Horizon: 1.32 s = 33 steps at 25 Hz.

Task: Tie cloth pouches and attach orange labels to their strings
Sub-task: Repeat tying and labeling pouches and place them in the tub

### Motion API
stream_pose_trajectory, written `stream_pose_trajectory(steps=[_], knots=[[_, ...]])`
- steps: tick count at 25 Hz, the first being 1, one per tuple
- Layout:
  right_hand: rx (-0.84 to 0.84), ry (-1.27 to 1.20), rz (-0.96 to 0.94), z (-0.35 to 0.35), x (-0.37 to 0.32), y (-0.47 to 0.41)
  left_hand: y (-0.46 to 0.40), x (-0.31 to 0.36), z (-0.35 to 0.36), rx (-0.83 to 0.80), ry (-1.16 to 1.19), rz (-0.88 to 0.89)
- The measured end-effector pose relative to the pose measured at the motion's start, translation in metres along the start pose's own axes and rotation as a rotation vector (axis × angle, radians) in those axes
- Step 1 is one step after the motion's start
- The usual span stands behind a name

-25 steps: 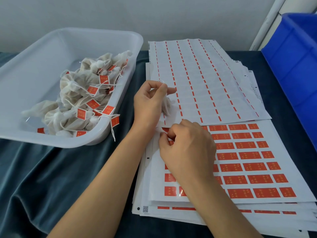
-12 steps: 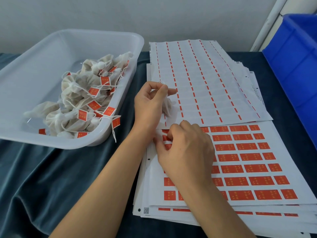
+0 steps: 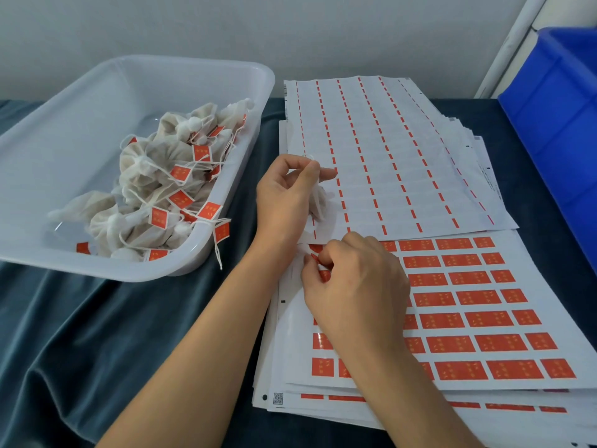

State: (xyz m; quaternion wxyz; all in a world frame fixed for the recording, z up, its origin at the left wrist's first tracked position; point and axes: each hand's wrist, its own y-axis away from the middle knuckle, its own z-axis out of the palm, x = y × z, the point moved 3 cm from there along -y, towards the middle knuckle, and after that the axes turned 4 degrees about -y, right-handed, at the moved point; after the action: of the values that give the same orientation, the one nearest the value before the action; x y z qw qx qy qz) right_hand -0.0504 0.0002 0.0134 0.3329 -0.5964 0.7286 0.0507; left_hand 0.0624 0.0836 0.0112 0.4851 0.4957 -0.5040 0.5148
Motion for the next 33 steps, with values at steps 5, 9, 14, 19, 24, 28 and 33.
stream_pose_trajectory(steps=[5,9,14,19,24,28,33], knots=[[0.026,0.054,-0.044,-0.002,-0.002,-0.001,0.001,0.001,0.001,-0.001,0.01,-0.003],[0.042,0.067,-0.059,-0.003,-0.004,-0.001,0.001,0.001,0.001,-0.004,0.014,-0.008],[0.036,0.098,-0.074,-0.003,-0.01,-0.005,0.001,0.0,0.001,-0.007,0.025,-0.013],[0.008,0.116,-0.052,-0.002,-0.009,-0.005,0.0,0.0,0.0,-0.009,0.034,-0.012],[-0.041,0.116,-0.052,-0.001,-0.002,-0.003,-0.001,-0.001,-0.001,-0.014,0.02,-0.011],[-0.072,0.091,-0.027,-0.002,0.005,0.003,-0.001,-0.001,-0.001,-0.02,0.015,-0.005],[-0.118,0.012,-0.043,-0.006,0.016,0.011,-0.001,0.0,0.0,-0.024,0.018,-0.013]])
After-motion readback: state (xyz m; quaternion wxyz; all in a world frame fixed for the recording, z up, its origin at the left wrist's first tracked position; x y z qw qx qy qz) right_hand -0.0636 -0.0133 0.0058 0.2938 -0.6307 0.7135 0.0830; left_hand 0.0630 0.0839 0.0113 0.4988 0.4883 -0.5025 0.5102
